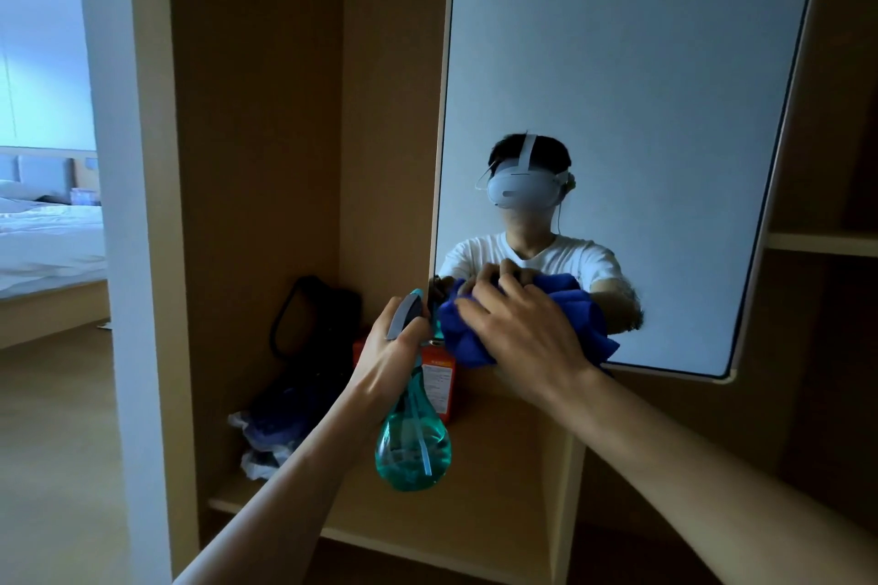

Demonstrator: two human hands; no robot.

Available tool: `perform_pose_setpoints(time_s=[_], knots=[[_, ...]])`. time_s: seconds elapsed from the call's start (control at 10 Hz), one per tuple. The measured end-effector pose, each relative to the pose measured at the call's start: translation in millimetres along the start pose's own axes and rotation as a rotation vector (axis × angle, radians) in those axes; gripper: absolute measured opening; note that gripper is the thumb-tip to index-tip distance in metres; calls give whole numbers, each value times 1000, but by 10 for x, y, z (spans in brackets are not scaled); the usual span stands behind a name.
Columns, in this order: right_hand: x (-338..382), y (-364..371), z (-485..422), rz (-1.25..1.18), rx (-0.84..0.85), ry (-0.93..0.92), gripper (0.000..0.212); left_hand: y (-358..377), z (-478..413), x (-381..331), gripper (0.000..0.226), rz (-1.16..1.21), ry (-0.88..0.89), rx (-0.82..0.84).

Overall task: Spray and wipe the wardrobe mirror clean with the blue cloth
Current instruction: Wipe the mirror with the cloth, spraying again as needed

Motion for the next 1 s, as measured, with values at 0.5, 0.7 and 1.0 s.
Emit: perform_pose_setpoints(time_s=[0.5, 0.7, 1.0], knots=[[-469, -39, 0, 70, -85, 9, 45, 122, 43, 39, 23, -266, 189, -39], [-209, 81, 440, -20, -17, -20, 35, 161, 56, 81, 25, -266, 184, -42], [-578, -150, 247, 43, -116, 0, 44, 271, 155, 0, 21, -353, 315, -26]])
Point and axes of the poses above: each hand's wrist, its own z-axis away from the middle knuckle, its own y-axis out of the palm, x = y × z, the point moved 6 cm from there along -z, towards the middle knuckle, and after that the axes turned 15 degrees about -x, right-handed, at the moved point
